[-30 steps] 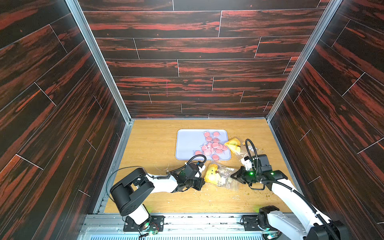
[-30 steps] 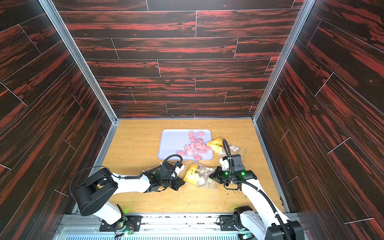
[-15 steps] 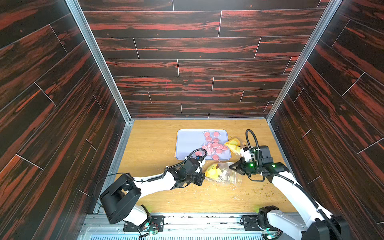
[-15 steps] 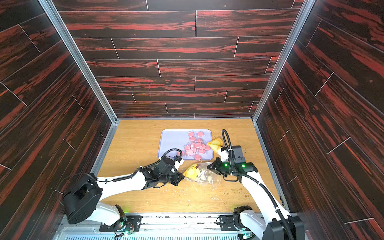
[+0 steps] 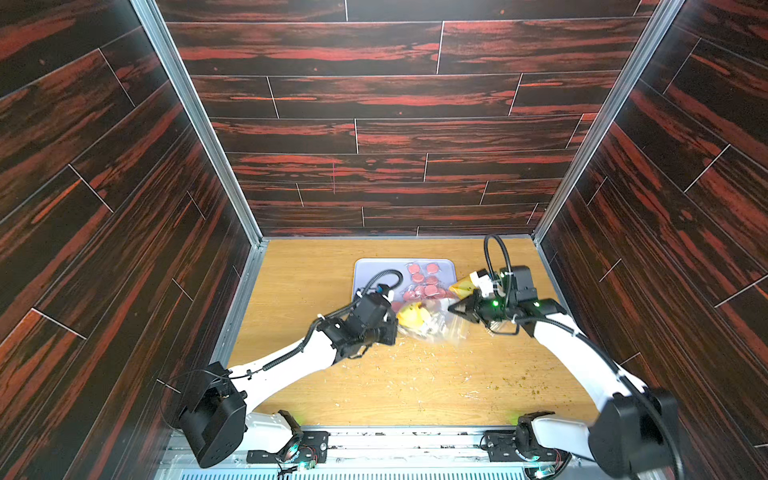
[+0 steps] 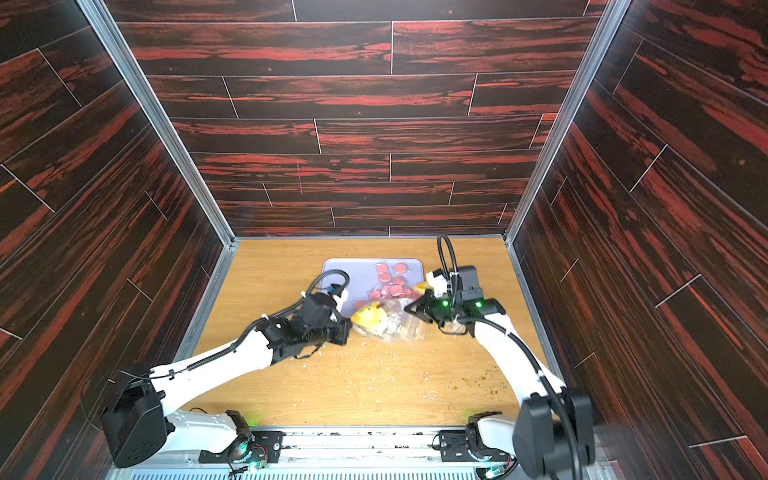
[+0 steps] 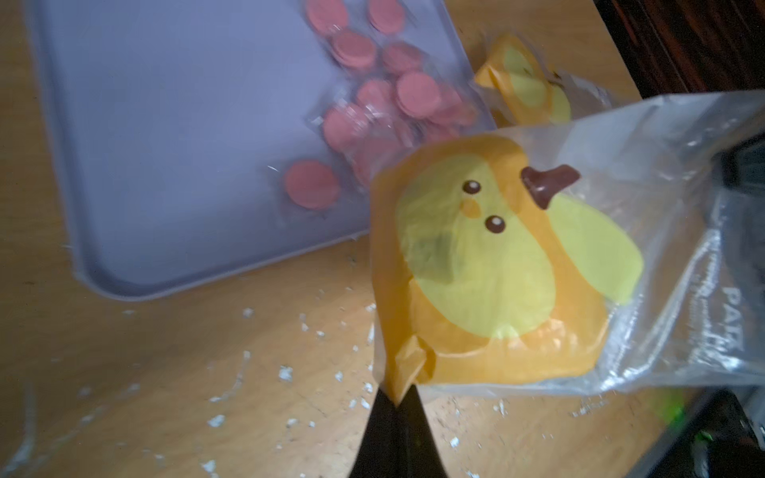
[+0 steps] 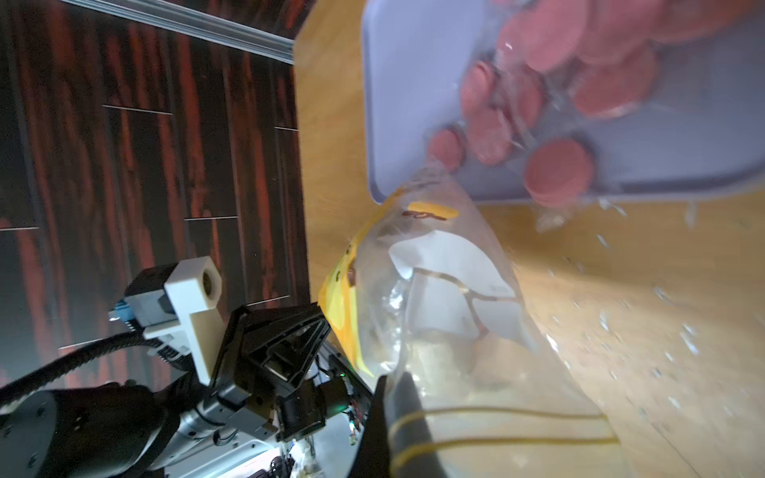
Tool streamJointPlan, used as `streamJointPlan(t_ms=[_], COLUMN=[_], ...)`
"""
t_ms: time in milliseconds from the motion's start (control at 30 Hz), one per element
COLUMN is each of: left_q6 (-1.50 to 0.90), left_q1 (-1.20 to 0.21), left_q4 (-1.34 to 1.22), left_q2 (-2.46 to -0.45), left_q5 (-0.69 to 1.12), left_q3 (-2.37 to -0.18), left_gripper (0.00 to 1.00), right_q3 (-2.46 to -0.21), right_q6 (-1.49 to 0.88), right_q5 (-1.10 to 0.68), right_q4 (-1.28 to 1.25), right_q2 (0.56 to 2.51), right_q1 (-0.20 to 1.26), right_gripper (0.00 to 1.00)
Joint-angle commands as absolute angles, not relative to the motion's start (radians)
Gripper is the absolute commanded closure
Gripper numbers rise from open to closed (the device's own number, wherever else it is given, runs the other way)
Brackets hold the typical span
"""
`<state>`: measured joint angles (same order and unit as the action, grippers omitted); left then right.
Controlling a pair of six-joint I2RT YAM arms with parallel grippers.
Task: Pour cookies out of the ziploc bag
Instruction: 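Pour the cookies out of the ziploc bag onto the tray.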
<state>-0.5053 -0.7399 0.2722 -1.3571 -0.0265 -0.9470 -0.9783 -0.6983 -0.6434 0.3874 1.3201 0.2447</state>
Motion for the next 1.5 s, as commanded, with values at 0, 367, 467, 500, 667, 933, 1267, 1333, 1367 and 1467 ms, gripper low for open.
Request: streamJointPlan(t_ms=[0, 367, 467, 500, 667, 933, 1267, 1333, 1367, 1467], left_q6=[-0.514, -0.431, -0.424, -0.423, -0.399, -0.364, -0.311, -0.294, -0.291, -0.273], left_q1=[-0.672, -0.545, -0.508, -0.498, -0.45, -0.393, -0.34, -0.338, -0.335, -0.331], left_q4=[0.336, 0.307, 0.266, 0.256, 0.216, 0.173, 0.154, 0.165, 0.17, 0.167], left_q2=[-1.357, -1.484, -1.516, -1.526, -1.592, -1.696, -1.747, -1.778, -1.78, -1.778], left_q5=[-0.054, -0.053, -0.062, -0.062, -0.076, -0.083, -0.122, -0.143, -0.152, -0.171], left_q3=[-1.009, -1.127, -1.134, -1.139, -1.191, -1.269, -1.318, -1.332, -1.337, -1.341], left_gripper=[1.0, 1.0, 1.0, 1.0, 1.0, 1.0, 1.0, 1.0, 1.0, 1.0], right_q3=[-1.04, -1.213, -1.274, -1.289, -1.371, -1.495, -1.634, -1.643, -1.65, -1.672], right_q6=[-0.708, -0.751, -0.766, -0.772, -0.813, -0.854, -0.864, -0.855, -0.855, -0.844], right_q5=[-0.697, -0.767, -0.789, -0.798, -0.842, -0.891, -0.924, -0.919, -0.92, -0.925], right_q4=[0.284, 0.04, -0.005, -0.026, -0.148, -0.261, -0.277, -0.273, -0.266, -0.239], right_q2=[1.39, 1.689, 1.78, 1.805, 1.94, 2.123, 2.298, 2.311, 2.321, 2.347], right_q1=[0.239, 0.24, 0.241, 0.242, 0.243, 0.253, 0.274, 0.278, 0.278, 0.279], right_gripper=[1.0, 1.0, 1.0, 1.0, 1.0, 0.99, 0.95, 0.93, 0.92, 0.87])
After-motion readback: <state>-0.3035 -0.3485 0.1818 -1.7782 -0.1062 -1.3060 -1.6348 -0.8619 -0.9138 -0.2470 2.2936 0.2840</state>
